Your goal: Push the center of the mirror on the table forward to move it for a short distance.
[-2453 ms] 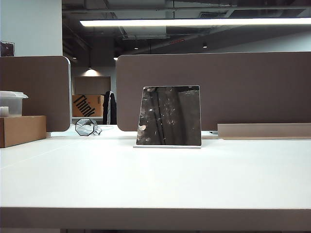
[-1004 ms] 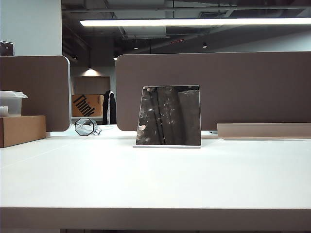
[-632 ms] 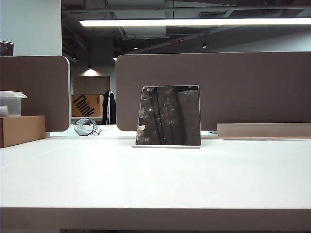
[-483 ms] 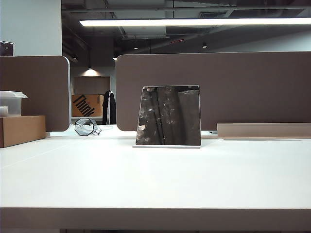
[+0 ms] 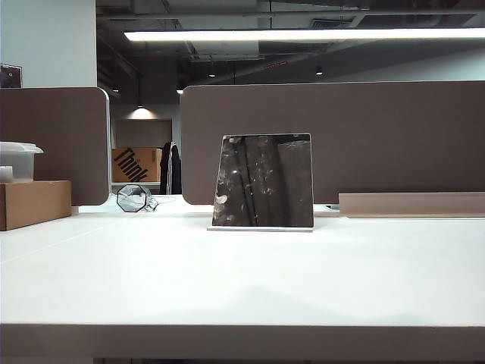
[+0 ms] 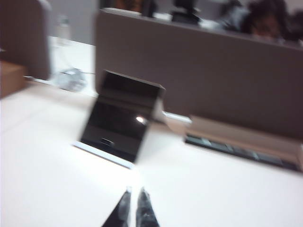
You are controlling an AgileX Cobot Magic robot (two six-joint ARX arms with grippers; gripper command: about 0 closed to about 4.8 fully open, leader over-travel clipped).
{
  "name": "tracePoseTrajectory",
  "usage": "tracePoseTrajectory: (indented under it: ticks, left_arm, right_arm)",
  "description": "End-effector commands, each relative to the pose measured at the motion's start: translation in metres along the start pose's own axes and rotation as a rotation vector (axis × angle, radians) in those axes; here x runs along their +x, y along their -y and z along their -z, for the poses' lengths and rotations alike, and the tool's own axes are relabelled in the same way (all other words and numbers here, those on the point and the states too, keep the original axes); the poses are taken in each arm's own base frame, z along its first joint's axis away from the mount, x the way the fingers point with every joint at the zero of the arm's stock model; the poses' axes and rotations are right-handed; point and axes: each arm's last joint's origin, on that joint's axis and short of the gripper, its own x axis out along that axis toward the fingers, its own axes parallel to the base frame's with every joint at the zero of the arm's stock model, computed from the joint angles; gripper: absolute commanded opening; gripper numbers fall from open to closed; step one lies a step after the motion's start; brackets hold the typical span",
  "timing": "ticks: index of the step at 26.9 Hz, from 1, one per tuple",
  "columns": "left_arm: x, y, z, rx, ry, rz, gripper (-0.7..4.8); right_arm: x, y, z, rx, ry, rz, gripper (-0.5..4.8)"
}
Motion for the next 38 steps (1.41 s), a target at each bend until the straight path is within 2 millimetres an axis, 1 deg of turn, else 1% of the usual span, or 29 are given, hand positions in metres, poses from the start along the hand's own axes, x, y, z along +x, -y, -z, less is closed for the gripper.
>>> tracePoseTrajectory:
  ticks: [1, 6, 12, 15, 19, 22, 27, 38]
  left_arm:
    - [0.0, 0.0, -0.001, 0.001, 0.009, 0.004, -0.05]
    - [0.0, 0.0, -0.001, 0.002, 0.008, 0.003, -0.05]
    - [0.0, 0.0, -0.001, 0.002, 0.009, 0.003, -0.05]
    - [0.0, 0.0, -0.001, 0.002, 0.009, 0.003, -0.05]
    - [0.0, 0.0, -0.001, 0.002, 0.008, 0.003, -0.05]
    - [0.0, 0.0, -0.001, 0.002, 0.008, 0.004, -0.05]
    - [0.0, 0.0, -0.001, 0.002, 0.009, 0.003, -0.05]
    - [0.0, 0.0, -0.001, 0.002, 0.009, 0.004, -0.05]
  right_arm:
    - [0.01, 0.01, 0.027, 0.108, 0.047, 0.041, 0.26]
    - [0.012, 0.024, 0.075, 0.146, 0.042, 0.205, 0.27]
    - [0.009, 0.03, 0.127, 0.148, 0.032, 0.345, 0.27]
    - [0.009, 0.028, 0.148, 0.147, 0.044, 0.352, 0.27]
    - [0.011, 0.026, 0.17, 0.153, 0.032, 0.346, 0.26]
    - [0.012, 0.024, 0.182, 0.155, 0.024, 0.332, 0.26]
    - [0.015, 0.022, 0.196, 0.152, 0.042, 0.308, 0.27]
    - [0.016, 0.02, 0.197, 0.133, 0.028, 0.287, 0.26]
